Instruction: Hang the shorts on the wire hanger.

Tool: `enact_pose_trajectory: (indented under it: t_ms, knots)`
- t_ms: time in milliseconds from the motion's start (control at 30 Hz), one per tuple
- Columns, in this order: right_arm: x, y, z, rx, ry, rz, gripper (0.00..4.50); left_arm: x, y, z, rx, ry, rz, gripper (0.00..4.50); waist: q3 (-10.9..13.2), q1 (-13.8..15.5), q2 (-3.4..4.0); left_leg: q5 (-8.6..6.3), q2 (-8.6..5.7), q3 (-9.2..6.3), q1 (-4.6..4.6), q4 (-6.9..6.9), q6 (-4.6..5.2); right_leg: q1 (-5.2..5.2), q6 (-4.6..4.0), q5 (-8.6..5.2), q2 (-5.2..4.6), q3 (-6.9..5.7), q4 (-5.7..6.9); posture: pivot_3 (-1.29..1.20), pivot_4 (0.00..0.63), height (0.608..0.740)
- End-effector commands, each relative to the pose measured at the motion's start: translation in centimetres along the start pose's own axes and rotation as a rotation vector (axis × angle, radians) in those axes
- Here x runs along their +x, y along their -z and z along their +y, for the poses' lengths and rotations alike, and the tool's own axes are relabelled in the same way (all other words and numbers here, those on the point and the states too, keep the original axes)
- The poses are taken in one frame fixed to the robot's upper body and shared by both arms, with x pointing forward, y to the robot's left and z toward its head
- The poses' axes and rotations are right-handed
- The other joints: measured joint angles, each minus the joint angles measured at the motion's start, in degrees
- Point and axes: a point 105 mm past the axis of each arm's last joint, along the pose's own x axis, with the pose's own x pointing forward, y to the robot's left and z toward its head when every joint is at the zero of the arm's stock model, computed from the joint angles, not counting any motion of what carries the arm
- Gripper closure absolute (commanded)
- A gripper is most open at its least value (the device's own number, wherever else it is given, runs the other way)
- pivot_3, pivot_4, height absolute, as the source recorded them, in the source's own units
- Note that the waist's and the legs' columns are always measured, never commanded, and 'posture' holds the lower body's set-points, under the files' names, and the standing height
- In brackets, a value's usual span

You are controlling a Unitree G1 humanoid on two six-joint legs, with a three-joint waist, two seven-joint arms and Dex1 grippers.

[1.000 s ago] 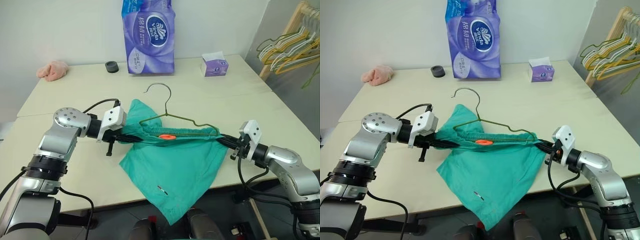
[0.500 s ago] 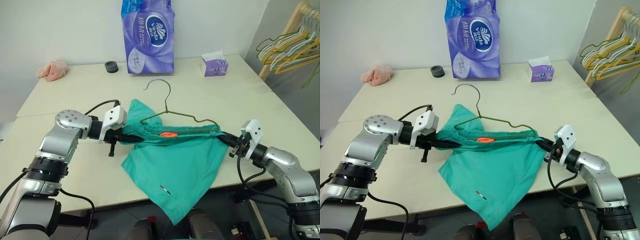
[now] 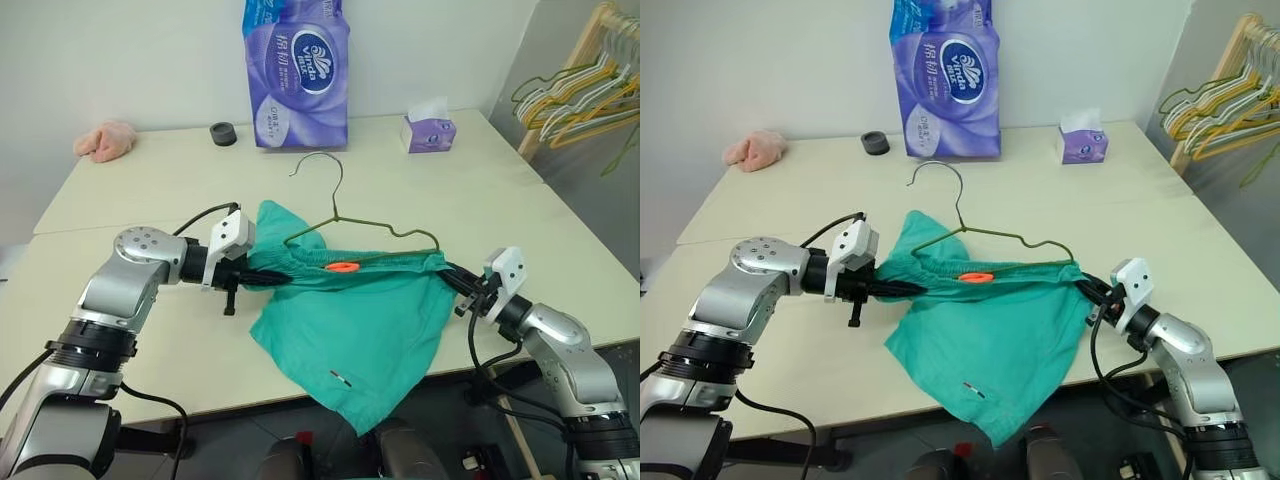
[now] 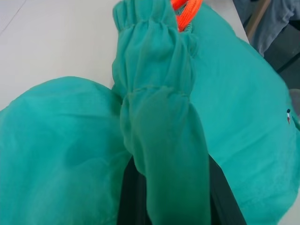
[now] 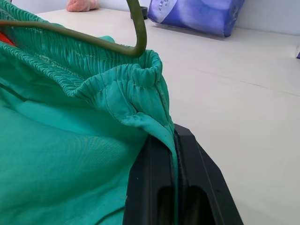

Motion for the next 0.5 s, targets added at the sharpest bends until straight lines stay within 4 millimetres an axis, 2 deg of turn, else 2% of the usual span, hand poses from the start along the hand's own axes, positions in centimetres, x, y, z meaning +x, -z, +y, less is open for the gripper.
enact_pose_trajectory:
  t_ms: [33,167,500]
  knots:
    - [-2.1,-0.8,-3.7,-0.025,0.176,-0.013,4.46,-2.4,-0.6,0.8,0.012,-0.078,0.004,4.50,0.0,0.0,0.00,0.00,0.00,0.00,0.00,0.00,0.00,0.00,0.00,0.00,0.00,-0.01,0.00,-0.21,0.101,0.740]
    - [-2.1,-1.1,-3.9,-0.014,0.174,-0.019,4.46,-2.5,-0.2,0.4,0.028,-0.057,0.040,4.50,0.0,0.0,0.00,0.00,0.00,0.01,0.00,0.00,0.00,0.00,0.00,0.00,0.00,0.00,0.00,-0.21,0.101,0.740]
    - [-3.5,-1.7,-5.0,-0.013,0.186,-0.025,4.46,-3.2,1.1,1.1,0.062,-0.113,0.110,4.50,0.0,0.1,0.00,0.00,-0.01,0.03,0.00,0.00,0.00,0.00,0.00,0.00,0.00,0.01,0.00,-0.21,0.101,0.740]
